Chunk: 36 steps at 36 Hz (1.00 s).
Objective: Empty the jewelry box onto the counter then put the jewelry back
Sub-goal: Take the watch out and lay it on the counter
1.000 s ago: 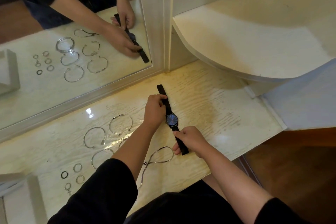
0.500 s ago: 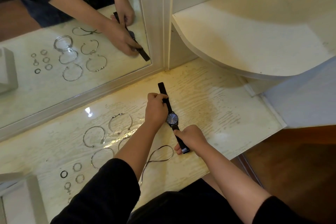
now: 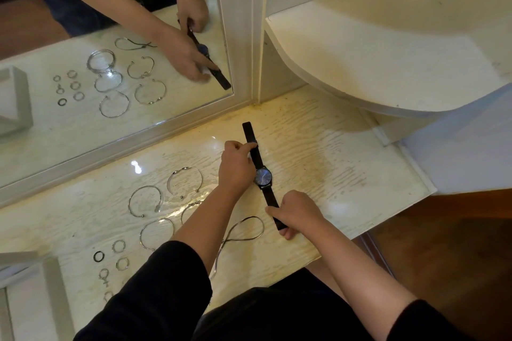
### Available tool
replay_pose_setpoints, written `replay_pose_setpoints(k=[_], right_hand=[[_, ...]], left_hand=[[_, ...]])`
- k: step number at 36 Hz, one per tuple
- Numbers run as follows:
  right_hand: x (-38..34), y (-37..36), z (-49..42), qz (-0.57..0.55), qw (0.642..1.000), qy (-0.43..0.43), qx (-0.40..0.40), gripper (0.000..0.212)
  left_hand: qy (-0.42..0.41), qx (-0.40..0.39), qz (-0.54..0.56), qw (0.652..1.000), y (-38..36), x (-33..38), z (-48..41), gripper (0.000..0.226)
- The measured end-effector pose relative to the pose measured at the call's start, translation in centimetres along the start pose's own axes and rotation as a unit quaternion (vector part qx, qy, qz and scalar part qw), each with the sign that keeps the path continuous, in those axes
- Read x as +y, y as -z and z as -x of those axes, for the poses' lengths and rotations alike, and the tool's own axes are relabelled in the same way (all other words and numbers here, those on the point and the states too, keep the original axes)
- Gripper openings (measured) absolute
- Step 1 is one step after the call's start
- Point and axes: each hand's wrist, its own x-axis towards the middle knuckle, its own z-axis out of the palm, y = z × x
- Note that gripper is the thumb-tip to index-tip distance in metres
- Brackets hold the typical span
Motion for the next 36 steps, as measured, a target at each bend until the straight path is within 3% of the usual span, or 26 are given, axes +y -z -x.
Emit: replay_pose_setpoints(k=[8,13,24,29,32,36], right_hand=[[0.1,-0.2,0.5,0.176,0.981,0.058,0.06,0.043],[0.4,-0.3,0.5,0.218,0.97,0.074,0.078,0.046],[0.2,-0.2,1.0,0.261,0.951,0.11,0.125,0.038],[-1.0,-0.1,1.4,0.237,0.949,0.151,0.14,0.03],[-1.8,-0.4,1.8,0.219,0.952,0.167,0.135,0.038],[-2.8,-1.6,2.5,0.193,0.955,0.188,0.124,0.027]], left_hand=[[-0.013,0.001,-0.066,0.998,0.1,-0.3,1.1,0.059],[-0.003,-0.002,-0.053,0.999,0.1,-0.2,1.6,0.049],[0.034,0.033,0.055,0.997,1.1,-1.6,5.0,0.04],[0.059,0.07,0.08,0.993,2.8,-3.4,7.7,0.034],[0.078,0.095,0.093,0.988,3.8,-4.7,9.7,0.033],[0.107,0.134,0.117,0.978,4.9,-6.6,12.5,0.031]])
